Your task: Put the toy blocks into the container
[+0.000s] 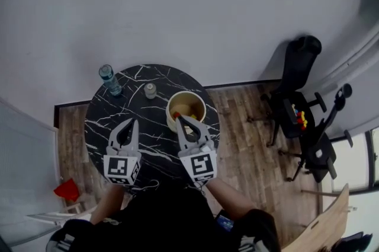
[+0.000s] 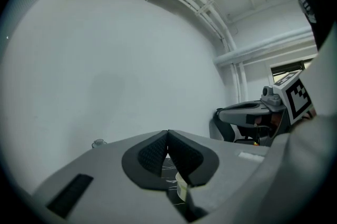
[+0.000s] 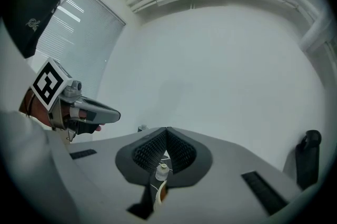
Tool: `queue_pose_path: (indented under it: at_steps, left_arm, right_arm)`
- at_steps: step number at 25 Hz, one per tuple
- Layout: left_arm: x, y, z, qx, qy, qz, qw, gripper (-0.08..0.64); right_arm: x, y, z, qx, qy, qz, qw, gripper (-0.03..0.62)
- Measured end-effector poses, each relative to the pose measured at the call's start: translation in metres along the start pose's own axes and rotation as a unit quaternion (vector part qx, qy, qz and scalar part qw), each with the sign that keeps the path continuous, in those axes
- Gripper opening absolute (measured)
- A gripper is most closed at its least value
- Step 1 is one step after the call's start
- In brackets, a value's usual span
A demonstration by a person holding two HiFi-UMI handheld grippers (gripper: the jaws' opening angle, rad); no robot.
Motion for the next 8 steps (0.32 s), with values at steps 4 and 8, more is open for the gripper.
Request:
queue_pose_path:
  at_steps: [4,8]
  left_arm:
    - [-0.004,-0.002,-0.009,-0.005,-0.009,0.003,0.9999,0.000]
    - [-0.004,-0.006,-0.016,-0.006,-0.013,-0.001,0.9999,0.000]
  right_arm:
    - [-0.005,0.004,-0.003,-0.003,0.012,0.000,1.000,-0.003]
    - [-0.010,0.005,-0.005,-0.003,0.005,-0.003,1.000,-0.003]
Point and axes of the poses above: the fingertips, and each gripper's own axes: y forward along the fingers, x to its right, z out of its top, the point moved 3 cm from there along -y, backward along the fingers, and after that the axes turned 11 degrees about y, right-handed, at the moved point
